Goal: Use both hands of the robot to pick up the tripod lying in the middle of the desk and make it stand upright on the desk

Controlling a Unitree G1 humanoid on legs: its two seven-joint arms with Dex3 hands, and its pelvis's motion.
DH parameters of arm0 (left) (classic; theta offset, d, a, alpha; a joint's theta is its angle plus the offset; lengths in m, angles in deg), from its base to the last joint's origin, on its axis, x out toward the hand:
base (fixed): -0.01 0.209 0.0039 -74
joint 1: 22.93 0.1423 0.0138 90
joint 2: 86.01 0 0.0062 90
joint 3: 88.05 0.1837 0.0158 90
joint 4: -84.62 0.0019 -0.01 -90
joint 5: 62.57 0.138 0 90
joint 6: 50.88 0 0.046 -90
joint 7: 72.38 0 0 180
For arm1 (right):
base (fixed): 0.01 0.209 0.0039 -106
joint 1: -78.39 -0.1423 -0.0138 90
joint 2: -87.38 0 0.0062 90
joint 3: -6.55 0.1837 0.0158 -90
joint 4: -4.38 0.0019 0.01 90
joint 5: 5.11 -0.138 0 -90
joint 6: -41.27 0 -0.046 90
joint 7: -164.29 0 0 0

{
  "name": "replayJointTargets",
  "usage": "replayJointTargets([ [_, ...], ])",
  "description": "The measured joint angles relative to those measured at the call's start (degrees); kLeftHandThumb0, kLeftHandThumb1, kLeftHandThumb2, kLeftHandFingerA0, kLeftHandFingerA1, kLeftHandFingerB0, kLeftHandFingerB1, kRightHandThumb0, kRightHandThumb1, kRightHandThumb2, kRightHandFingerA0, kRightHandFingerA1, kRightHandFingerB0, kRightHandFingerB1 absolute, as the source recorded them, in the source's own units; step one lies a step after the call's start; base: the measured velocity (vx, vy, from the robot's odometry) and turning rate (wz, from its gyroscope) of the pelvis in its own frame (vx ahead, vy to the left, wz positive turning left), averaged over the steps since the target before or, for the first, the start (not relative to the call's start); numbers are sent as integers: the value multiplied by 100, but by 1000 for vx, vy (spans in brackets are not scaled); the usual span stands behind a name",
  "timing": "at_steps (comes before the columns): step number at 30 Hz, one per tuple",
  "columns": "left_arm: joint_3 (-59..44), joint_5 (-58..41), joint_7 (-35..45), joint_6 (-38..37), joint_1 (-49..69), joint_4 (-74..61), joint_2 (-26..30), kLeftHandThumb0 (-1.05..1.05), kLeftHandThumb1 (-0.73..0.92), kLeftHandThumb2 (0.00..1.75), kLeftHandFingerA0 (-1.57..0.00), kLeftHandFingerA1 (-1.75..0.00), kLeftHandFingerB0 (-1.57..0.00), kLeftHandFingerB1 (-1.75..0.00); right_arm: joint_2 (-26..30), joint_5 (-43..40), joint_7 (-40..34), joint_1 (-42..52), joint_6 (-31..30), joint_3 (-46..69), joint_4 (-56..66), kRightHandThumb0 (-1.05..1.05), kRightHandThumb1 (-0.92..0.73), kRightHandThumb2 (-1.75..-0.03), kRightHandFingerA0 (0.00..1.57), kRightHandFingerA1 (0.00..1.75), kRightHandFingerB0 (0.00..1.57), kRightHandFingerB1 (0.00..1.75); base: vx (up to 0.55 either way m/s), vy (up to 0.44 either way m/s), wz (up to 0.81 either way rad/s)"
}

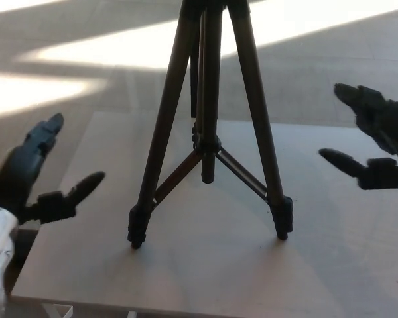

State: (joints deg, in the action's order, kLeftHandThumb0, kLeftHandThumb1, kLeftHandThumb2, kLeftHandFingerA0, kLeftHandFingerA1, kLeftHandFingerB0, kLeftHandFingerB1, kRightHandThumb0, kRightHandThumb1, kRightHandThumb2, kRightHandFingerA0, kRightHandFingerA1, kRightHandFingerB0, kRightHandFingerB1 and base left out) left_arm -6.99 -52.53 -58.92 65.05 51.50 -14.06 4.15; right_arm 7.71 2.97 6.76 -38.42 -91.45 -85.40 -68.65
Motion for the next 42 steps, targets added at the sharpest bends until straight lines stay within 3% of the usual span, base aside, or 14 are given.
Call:
replayJointTargets([
  [3,-440,-179,133,-1,337,-257,113,-95,70,62,0,0,0,0,154,-134,144,488,-34,540,190,-103,-72,-62,0,0,0,0,0,0,0],
  [5,-779,-303,229,-1,631,-367,187,-105,59,101,0,-23,0,-18,244,-210,253,891,-54,963,271,-93,-71,-62,0,0,0,0,0,0,0],
  [9,-1359,-522,363,0,1116,-407,217,-94,48,68,0,-5,0,-21,320,-335,411,1555,-58,1691,272,-89,-52,-82,0,0,0,2,0,0,0],
  [11,-1676,-661,412,0,1308,-392,215,-90,58,97,0,-39,0,-27,329,-398,465,1854,-56,2074,220,-96,-62,-96,0,6,0,0,0,0,0],
  [21,-3047,-1166,521,-47,1948,515,261,-74,79,64,0,0,0,0,340,-592,352,2721,110,3749,-602,-60,-68,-81,0,0,0,7,0,0,0],
  [22,-3212,-1227,526,-69,2043,792,280,-92,57,88,0,-34,0,-25,341,-624,281,2782,170,3965,-837,-66,-67,-83,0,0,0,0,0,0,0],
  [29,-3767,-1389,512,-164,2555,2161,408,-105,64,97,0,-22,0,-14,339,-678,-102,3146,478,4677,-1956,-78,-63,-95,0,15,0,10,0,0,0],
  [30,-3848,-1413,505,-177,2659,2453,432,-105,66,97,0,-19,0,-8,338,-688,-183,3211,539,4783,-2173,-69,-82,-64,0,12,0,12,0,0,0],
  [32,-3953,-1462,483,-195,2793,2869,460,-70,77,64,0,-47,-3,-42,336,-704,-294,3295,635,4919,-2466,-86,-68,-98,0,13,0,5,0,0,0],
  [34,-4035,-1493,457,-220,2934,3312,480,-39,51,106,-8,-55,-3,-54,311,-730,-400,3356,723,5033,-2754,-78,-57,-90,0,20,6,17,0,0,0],
  [38,-4187,-1549,423,-267,3165,4172,501,-68,62,91,-33,-68,-14,-56,199,-799,-594,3366,921,5227,-3403,-72,-49,-89,0,21,0,16,0,0,0],
  [39,-4223,-1569,417,-288,3216,4392,513,-66,62,90,-38,-70,-15,-55,155,-822,-645,3343,967,5267,-3603,-65,-65,-61,0,32,0,16,0,0,0],
  [41,-4310,-1601,398,-315,3303,4842,547,-61,78,63,-37,-69,-17,-50,37,-886,-753,3266,1048,5414,-4045,-71,-50,-85,0,15,0,10,0,0,0],
  [42,-4344,-1608,389,-330,3330,4994,559,-64,64,90,-38,-68,-15,-53,1,-912,-792,3231,1068,5469,-4200,-70,-49,-84,0,20,0,12,0,0,0],
])
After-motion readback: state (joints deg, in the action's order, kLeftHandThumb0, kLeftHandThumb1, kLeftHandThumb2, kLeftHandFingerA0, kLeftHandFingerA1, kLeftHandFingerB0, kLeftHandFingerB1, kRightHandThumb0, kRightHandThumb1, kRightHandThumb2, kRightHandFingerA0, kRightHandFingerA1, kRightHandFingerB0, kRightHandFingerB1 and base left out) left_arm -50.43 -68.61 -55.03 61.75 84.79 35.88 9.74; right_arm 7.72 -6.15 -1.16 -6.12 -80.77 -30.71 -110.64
